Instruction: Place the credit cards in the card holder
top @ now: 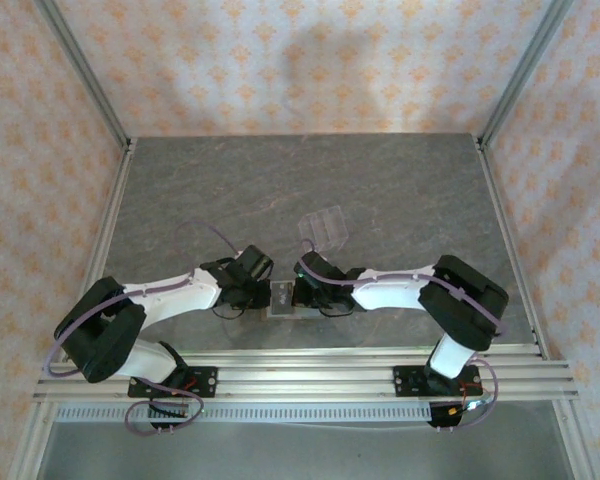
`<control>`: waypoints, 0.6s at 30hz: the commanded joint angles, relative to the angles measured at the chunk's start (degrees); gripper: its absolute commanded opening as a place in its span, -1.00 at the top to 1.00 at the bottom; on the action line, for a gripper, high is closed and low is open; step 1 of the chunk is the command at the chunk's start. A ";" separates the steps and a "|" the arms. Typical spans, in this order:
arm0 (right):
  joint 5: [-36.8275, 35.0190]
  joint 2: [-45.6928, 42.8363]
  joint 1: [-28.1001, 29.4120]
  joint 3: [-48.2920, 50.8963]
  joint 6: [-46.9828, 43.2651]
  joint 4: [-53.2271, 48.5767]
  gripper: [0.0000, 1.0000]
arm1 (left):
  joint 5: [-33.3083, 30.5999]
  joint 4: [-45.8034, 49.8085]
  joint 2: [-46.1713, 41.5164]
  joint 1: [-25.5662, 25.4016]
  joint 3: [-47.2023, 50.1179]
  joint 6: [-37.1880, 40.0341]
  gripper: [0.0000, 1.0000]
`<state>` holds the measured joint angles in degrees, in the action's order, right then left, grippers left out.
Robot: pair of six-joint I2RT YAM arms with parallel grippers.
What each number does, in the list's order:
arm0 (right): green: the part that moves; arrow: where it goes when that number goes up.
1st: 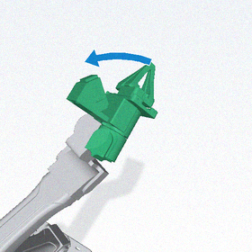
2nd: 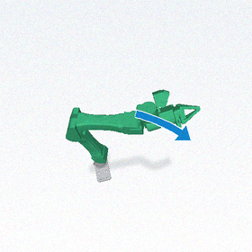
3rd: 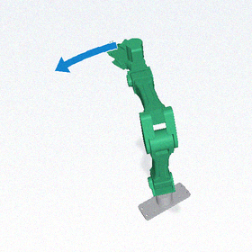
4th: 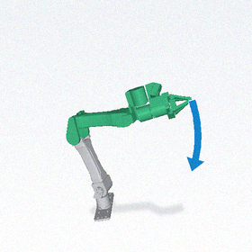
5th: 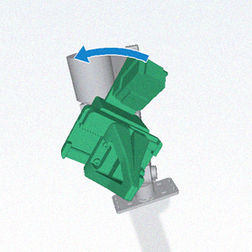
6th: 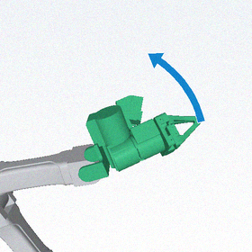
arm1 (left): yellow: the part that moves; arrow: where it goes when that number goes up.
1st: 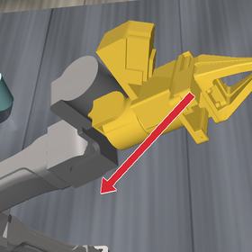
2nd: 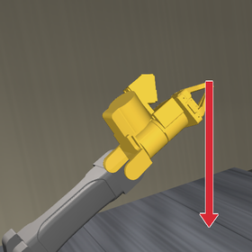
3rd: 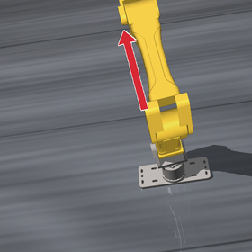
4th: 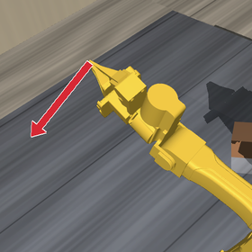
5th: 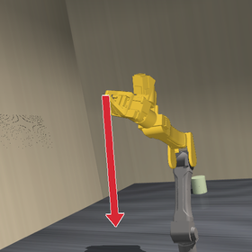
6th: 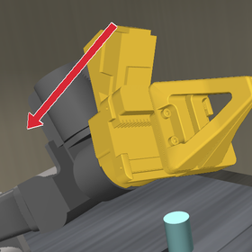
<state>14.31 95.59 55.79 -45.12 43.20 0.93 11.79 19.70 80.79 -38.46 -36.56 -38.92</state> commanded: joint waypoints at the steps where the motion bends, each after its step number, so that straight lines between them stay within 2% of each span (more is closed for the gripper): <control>1: 1.48 1.70 0.87 -1.33 -0.38 1.70 1.00 | 0.40 -1.92 0.94 0.32 1.78 0.17 0.79; 7: 0.98 4.37 2.94 -3.62 0.40 2.28 1.00 | 0.89 -3.07 0.94 0.22 2.61 -0.54 0.79; 12: -3.77 3.49 4.61 -5.42 0.39 -1.76 1.00 | 0.70 -3.10 0.49 0.14 2.89 -0.98 0.79; 15: -7.83 0.13 4.67 -6.04 -0.64 -7.73 0.92 | 0.26 -2.65 -0.26 0.16 3.23 -0.99 0.79; 18: -14.09 -4.34 4.69 -7.20 -1.92 -16.84 0.73 | 0.07 -2.46 -0.90 0.14 3.65 -0.90 0.78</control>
<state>6.85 96.20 59.79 -50.19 42.85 -6.74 11.81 17.61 79.75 -38.46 -34.94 -39.13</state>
